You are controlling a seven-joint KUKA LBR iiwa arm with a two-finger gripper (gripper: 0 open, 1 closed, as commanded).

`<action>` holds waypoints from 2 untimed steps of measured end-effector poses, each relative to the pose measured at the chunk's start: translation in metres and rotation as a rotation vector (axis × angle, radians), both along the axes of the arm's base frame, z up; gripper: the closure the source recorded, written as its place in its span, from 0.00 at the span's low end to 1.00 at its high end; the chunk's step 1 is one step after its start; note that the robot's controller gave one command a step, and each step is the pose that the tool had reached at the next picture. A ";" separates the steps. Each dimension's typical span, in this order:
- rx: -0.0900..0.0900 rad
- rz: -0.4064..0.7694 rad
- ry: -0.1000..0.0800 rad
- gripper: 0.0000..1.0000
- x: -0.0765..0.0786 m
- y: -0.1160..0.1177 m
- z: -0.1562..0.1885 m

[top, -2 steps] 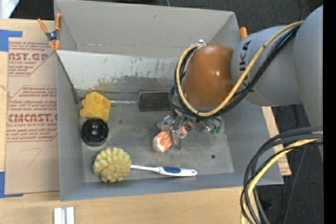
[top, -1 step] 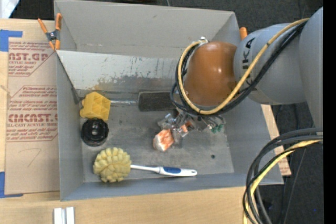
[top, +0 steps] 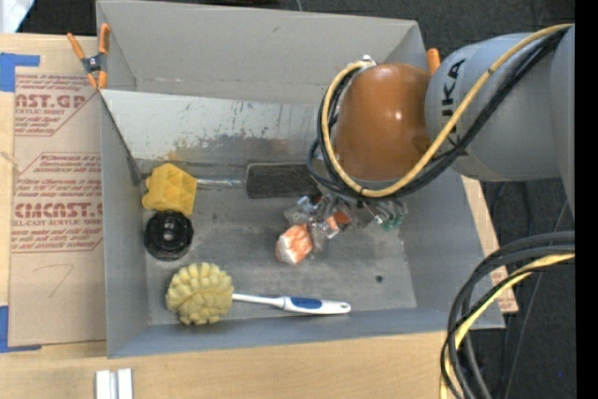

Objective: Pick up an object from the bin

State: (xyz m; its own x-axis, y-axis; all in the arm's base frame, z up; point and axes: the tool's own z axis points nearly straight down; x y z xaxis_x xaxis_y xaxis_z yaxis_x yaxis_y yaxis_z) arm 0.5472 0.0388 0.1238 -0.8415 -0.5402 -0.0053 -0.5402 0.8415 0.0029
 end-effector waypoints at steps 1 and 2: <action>0.000 0.000 0.005 1.00 -0.001 0.000 0.030; 0.000 0.000 -0.002 1.00 0.000 0.000 0.062</action>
Offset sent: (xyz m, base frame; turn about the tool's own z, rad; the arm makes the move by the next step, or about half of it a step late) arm -0.0014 0.0002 0.0247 0.0002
